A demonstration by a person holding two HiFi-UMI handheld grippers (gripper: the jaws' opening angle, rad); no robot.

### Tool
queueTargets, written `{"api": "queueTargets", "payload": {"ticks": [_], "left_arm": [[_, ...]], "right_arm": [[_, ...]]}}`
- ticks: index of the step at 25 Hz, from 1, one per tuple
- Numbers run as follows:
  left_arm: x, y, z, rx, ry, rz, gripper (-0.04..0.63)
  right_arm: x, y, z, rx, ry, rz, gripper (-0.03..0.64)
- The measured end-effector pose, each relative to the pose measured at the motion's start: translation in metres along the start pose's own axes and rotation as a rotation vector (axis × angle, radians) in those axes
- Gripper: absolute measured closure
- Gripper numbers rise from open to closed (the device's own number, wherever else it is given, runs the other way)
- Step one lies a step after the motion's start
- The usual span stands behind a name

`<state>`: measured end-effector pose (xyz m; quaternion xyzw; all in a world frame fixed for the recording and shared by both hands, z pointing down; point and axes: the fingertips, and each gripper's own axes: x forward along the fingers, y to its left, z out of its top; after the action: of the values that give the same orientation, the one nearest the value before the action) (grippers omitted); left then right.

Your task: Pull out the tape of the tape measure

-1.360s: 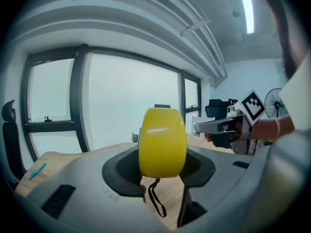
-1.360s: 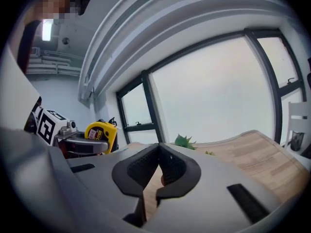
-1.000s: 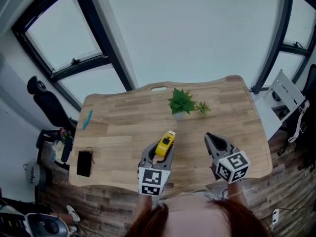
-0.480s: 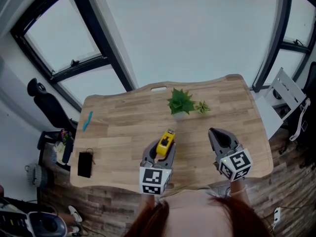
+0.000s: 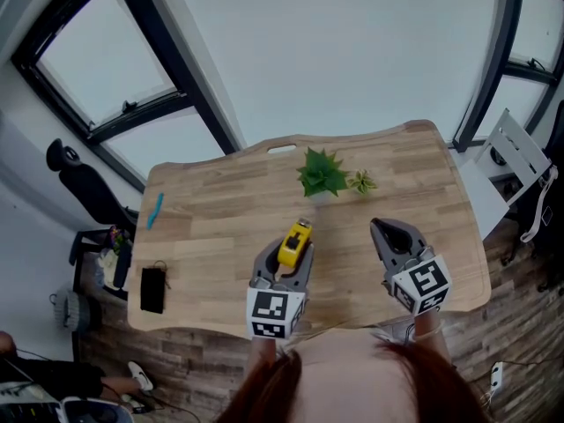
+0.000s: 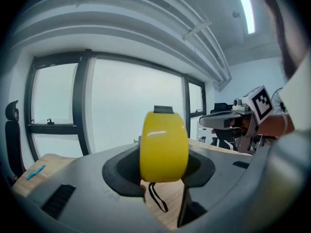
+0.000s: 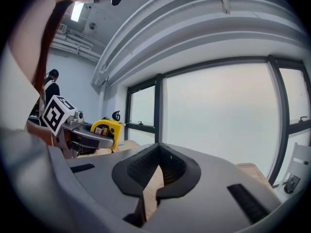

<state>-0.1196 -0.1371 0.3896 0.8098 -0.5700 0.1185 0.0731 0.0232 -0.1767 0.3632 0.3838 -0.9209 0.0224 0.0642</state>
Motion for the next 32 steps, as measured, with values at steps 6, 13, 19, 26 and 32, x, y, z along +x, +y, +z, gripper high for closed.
{"api": "queueTargets", "payload": {"ticks": [6, 13, 19, 26, 32], "left_arm": [[0.008, 0.002, -0.001, -0.005, -0.003, -0.001, 0.430], [0.015, 0.002, -0.004, -0.015, 0.021, -0.016, 0.430], [0.021, 0.001, -0.004, -0.018, 0.027, -0.025, 0.430], [0.028, 0.000, -0.006, -0.040, 0.029, -0.036, 0.430], [0.029, -0.001, -0.006, -0.059, 0.024, -0.037, 0.430]], "right_arm": [[0.005, -0.005, -0.004, 0.021, -0.001, 0.001, 0.617], [0.009, -0.014, -0.012, 0.026, 0.030, -0.004, 0.617], [0.011, -0.020, -0.015, 0.038, 0.044, -0.003, 0.618], [0.011, -0.025, -0.018, 0.046, 0.054, -0.014, 0.617], [0.010, -0.024, -0.022, 0.038, 0.074, -0.013, 0.617]]}}
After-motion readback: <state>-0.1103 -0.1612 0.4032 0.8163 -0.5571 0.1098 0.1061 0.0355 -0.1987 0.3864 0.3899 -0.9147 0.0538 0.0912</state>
